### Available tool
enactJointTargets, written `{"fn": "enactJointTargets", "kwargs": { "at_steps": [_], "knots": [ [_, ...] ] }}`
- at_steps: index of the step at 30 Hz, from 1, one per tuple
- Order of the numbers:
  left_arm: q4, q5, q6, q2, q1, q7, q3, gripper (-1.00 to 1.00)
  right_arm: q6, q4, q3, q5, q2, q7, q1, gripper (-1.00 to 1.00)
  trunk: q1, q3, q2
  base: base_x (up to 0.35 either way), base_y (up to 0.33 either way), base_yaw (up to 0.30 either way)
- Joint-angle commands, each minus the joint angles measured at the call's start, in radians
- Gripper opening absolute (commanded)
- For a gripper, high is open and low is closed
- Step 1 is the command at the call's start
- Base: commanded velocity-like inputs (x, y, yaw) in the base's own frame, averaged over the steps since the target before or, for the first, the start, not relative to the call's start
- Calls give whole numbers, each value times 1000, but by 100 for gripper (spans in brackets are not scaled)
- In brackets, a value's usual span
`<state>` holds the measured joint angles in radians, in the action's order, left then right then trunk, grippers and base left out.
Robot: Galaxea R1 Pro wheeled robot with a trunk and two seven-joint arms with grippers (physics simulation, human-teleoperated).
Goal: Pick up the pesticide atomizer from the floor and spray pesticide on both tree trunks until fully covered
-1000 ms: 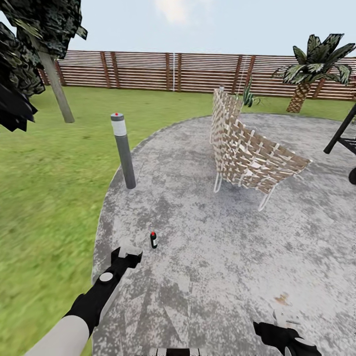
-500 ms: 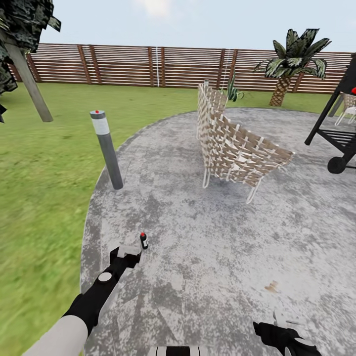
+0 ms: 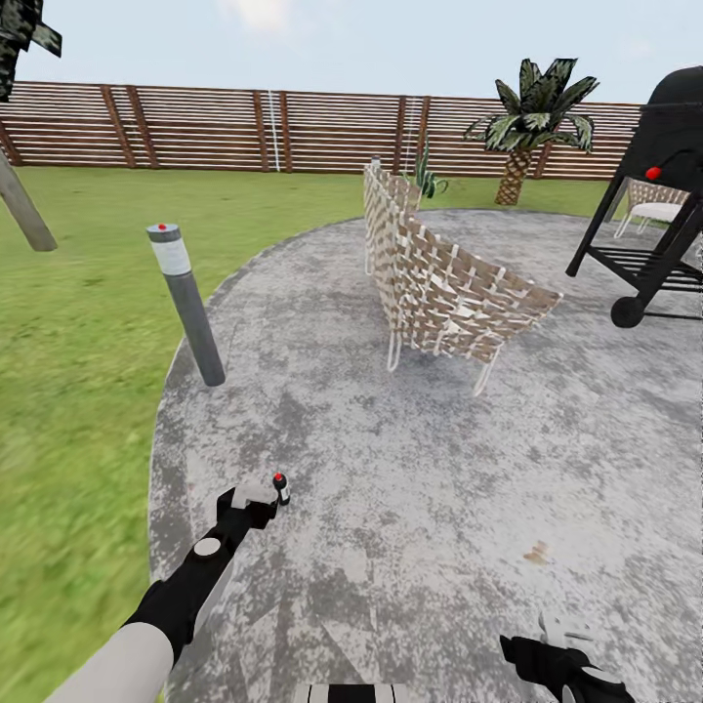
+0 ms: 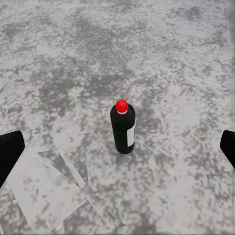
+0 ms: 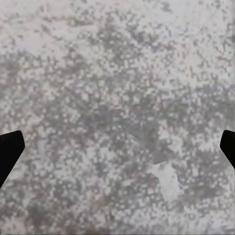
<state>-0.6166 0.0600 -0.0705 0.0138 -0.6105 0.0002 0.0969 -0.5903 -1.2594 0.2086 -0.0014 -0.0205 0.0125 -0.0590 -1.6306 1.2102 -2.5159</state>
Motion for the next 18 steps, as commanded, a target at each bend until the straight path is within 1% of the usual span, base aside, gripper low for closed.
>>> {"fn": "enactJointTargets", "kwargs": {
  "at_steps": [1, 5, 18],
  "knots": [
    [0, 0, 0, 0, 0, 0, 0, 100, 0, 0, 0, 0, 0, 0, 0, 100, 0, 0, 0, 4, 20, -43],
    [0, 0, 0, 0, 0, 1, 0, 100, 0, -1, 0, 0, 0, 0, 0, 100, 0, 1, 0, 1, 6, -13],
    [0, -2, -8, -2, 0, 1, 0, 100, 0, -9, 5, 1, -1, 0, 0, 100, -6, 71, -3, 0, 0, 0]
  ]
}}
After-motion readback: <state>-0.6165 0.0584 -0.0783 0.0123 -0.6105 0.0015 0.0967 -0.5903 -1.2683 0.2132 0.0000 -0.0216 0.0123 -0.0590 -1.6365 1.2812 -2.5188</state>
